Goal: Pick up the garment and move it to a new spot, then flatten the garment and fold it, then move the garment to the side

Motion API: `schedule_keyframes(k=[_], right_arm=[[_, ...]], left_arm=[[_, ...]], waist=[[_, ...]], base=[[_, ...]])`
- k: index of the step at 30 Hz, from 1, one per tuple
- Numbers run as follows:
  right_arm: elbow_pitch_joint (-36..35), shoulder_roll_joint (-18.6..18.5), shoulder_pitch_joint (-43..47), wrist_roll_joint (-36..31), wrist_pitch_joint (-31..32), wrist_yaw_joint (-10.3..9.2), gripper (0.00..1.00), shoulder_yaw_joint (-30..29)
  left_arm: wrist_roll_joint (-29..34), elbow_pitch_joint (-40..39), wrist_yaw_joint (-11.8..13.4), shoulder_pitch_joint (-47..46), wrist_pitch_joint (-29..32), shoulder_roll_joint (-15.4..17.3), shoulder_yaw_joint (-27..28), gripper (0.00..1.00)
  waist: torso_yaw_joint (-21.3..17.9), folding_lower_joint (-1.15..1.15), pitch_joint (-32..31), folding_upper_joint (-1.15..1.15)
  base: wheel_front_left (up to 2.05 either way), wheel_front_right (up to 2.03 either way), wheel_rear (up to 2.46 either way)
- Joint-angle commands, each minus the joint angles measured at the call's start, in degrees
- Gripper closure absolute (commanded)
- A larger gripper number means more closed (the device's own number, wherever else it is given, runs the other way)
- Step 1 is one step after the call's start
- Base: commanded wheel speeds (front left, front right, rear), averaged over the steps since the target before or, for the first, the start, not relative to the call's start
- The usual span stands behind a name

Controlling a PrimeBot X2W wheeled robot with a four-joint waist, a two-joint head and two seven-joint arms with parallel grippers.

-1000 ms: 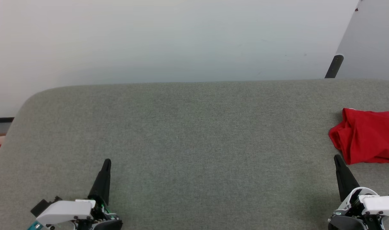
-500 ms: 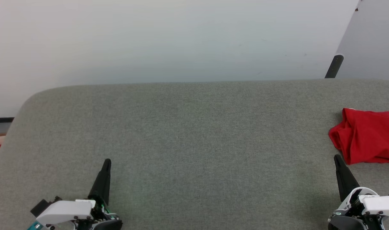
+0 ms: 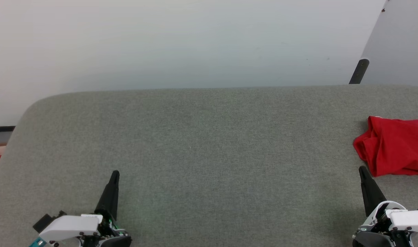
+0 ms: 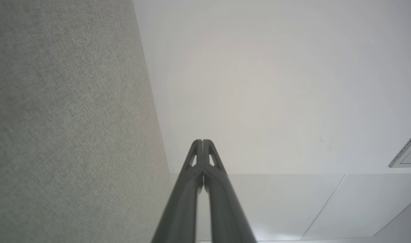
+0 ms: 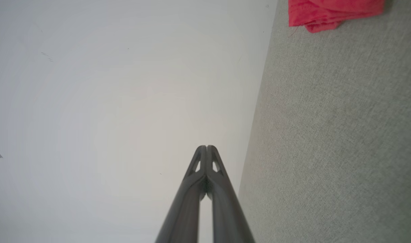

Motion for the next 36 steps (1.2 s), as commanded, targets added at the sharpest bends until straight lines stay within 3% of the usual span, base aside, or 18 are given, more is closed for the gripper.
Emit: schedule_keyframes(k=[1, 36], right_arm=[[-0.2, 0.1, -0.2, 0.1, 0.0, -0.03, 1.0, 0.0], [-0.2, 0.1, -0.2, 0.1, 0.0, -0.02, 1.0, 0.0]], left_arm=[[-0.2, 0.0, -0.2, -0.5, 0.1, 0.0, 0.1, 1.0], [-0.2, 0.0, -0.2, -0.5, 0.1, 0.0, 0.1, 1.0]], waist=[[0.0, 0.0, 0.0, 0.0], [0.0, 0.0, 0.0, 0.0]], base=[[0.0, 0.0, 0.0], [0.0, 0.0, 0.0]])
